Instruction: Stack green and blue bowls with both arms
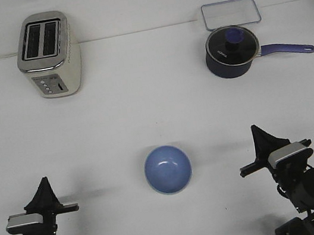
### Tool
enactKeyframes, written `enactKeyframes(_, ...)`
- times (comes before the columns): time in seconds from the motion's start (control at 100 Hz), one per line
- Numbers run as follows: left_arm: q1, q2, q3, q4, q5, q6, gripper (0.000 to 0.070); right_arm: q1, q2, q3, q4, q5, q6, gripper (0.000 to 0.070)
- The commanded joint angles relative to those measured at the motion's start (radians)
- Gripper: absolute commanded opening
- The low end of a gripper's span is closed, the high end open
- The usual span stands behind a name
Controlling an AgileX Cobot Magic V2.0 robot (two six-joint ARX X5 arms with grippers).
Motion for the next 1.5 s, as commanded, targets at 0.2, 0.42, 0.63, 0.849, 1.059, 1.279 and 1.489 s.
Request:
enactKeyframes(0.2,0.004,-0.001,-0.02,-0.045,0.002,-0.02,0.0013,0.004,0.001,0.003,0.014,0.003,-0.005,0.0001)
enactKeyframes(0.42,0.005,0.002,-0.019,-0.046,0.002,-0.019,0.0014,0.004,0.002,0.003,0.014,0.003,-0.005,0.0001)
enactKeyframes(0.63,0.005,0.002,-0.019,-0.046,0.002,-0.019,0.0014,0.004,0.002,0.003,0.014,0.003,-0.005,0.0001)
enactKeyframes(0.849,0.005,0.002,-0.019,-0.046,0.002,-0.02,0.0014,0.004,0.002,0.003,0.014,0.003,-0.005,0.0001)
enactKeyframes(1.059,0.005,0.002,-0.019,-0.046,0.002,-0.019,0.0014,-0.016,-0.018,0.001,0.008,0.015,-0.105,0.0001)
enactKeyframes(1.279,0.005,0.002,-0.019,-0.046,0.002,-0.02,0.0014,-0.205,-0.215,-0.188,0.017,-0.004,-0.231,0.0001)
enactKeyframes(1.489,0.005,0.002,-0.019,-0.046,0.002,-0.02,0.0014,-0.264,-0.324,-0.408,0.137,-0.012,-0.296,0.0001)
